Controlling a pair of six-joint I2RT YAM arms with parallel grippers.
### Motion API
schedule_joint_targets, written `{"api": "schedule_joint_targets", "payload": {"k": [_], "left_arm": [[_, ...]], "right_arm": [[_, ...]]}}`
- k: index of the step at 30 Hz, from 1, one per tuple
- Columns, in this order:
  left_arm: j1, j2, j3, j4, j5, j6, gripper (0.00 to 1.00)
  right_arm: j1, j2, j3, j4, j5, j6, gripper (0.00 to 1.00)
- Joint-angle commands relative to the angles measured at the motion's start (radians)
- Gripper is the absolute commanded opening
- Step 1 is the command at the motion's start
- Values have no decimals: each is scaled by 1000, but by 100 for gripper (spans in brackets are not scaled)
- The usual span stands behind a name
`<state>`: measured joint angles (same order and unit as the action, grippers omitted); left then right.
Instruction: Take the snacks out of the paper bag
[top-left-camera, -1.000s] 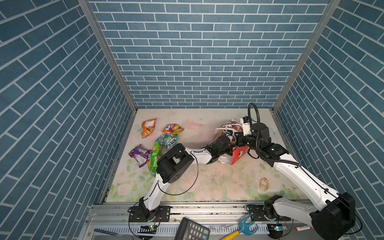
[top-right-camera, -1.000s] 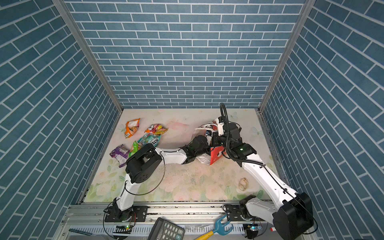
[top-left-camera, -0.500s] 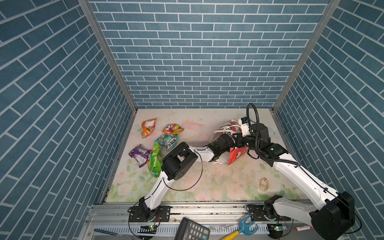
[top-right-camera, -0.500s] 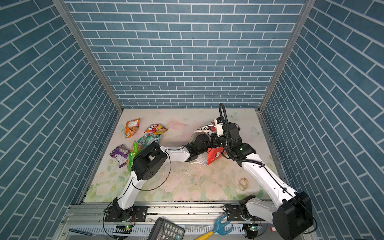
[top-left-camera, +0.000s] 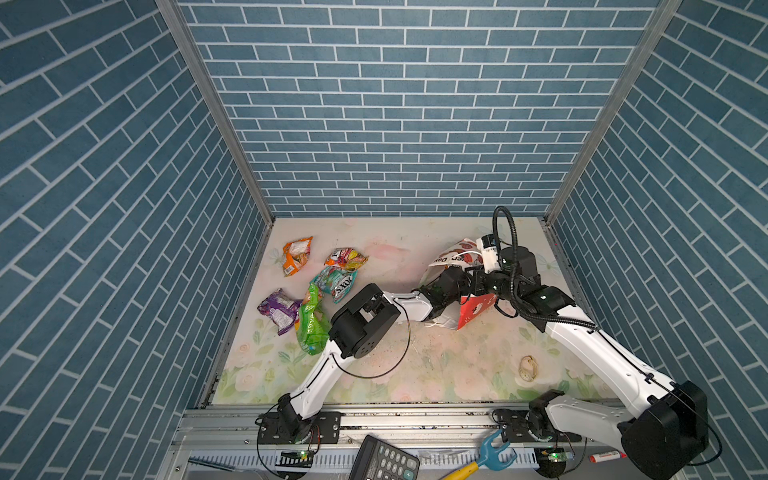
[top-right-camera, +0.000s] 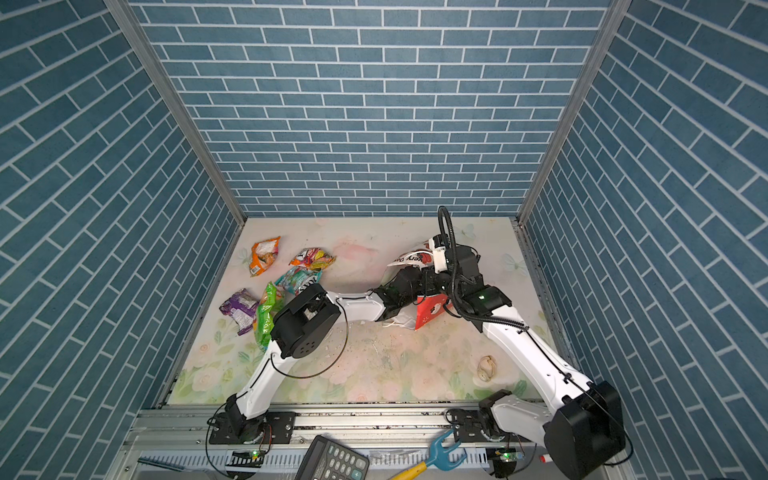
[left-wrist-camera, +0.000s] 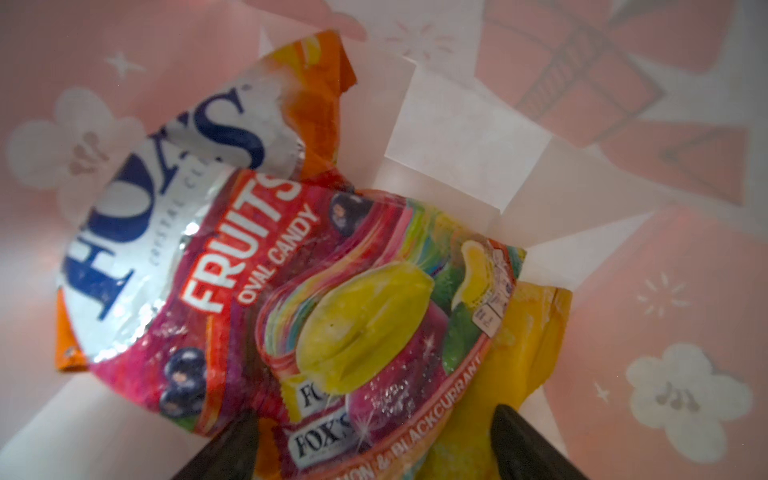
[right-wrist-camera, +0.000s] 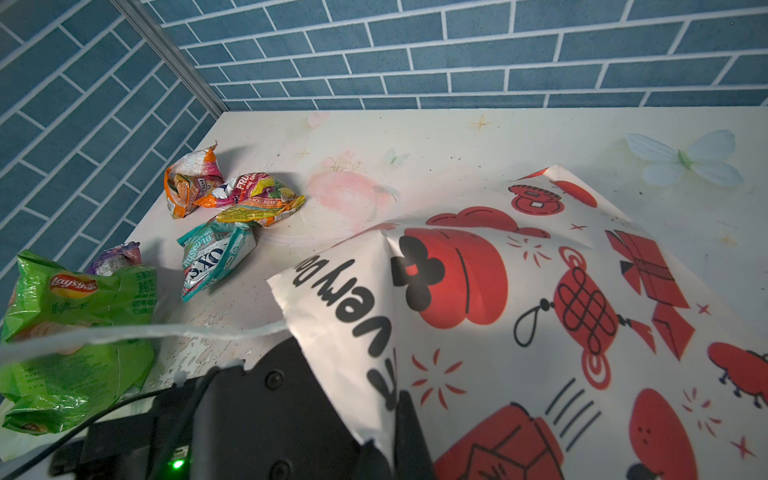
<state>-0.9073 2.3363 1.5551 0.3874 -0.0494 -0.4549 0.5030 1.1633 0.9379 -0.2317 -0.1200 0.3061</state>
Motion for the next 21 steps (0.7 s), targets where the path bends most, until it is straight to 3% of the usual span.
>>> {"api": "schedule_joint_targets", "payload": {"k": [1, 9, 15, 21], "left_arm": [[1, 47, 39, -96, -11, -7, 83], [5, 69, 93, -202, -40, -42, 71], [17, 119, 175, -330, -41, -57, 50], [28, 115, 160, -317, -33, -63, 35]], "right_arm": [[14, 5, 19, 24, -69, -7, 0], [13, -3, 21, 23, -79, -14, 0], [13, -10, 21, 22, -81, -15, 0], [14, -20, 21, 22, -81, -16, 0]]}}
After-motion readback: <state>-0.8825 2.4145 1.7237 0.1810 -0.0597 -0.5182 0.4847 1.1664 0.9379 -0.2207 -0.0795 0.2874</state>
